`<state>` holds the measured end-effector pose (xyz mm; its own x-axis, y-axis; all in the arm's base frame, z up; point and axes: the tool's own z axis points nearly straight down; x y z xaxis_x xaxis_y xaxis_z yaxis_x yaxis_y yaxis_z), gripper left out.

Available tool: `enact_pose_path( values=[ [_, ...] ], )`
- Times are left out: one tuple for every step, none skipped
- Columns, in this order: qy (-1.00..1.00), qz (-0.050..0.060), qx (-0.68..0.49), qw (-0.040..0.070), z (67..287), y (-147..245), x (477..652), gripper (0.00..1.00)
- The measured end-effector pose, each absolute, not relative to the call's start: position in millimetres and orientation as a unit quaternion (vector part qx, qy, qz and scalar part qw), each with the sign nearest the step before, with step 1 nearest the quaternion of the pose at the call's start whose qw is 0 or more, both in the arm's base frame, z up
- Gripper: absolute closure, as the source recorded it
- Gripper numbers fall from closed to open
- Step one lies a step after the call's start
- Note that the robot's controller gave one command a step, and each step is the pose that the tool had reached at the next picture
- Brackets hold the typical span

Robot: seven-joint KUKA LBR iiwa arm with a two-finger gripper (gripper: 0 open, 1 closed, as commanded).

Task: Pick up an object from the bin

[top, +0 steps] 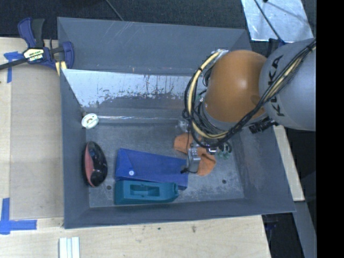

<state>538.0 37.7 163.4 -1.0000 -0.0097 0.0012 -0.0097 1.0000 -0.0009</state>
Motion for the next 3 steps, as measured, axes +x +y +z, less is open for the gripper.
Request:
enact_pose_path(
  values=[
    [-0.998, 0.000, 0.067, -0.003, 133, -1, 540.0, 0.00],
    [-1.000, 0.001, -0.013, 0.000, 117, -21, 542.0, 0.00],
    [-0.999, 0.000, -0.053, -0.002, 100, -58, 574.6, 1.00]
  ],
)
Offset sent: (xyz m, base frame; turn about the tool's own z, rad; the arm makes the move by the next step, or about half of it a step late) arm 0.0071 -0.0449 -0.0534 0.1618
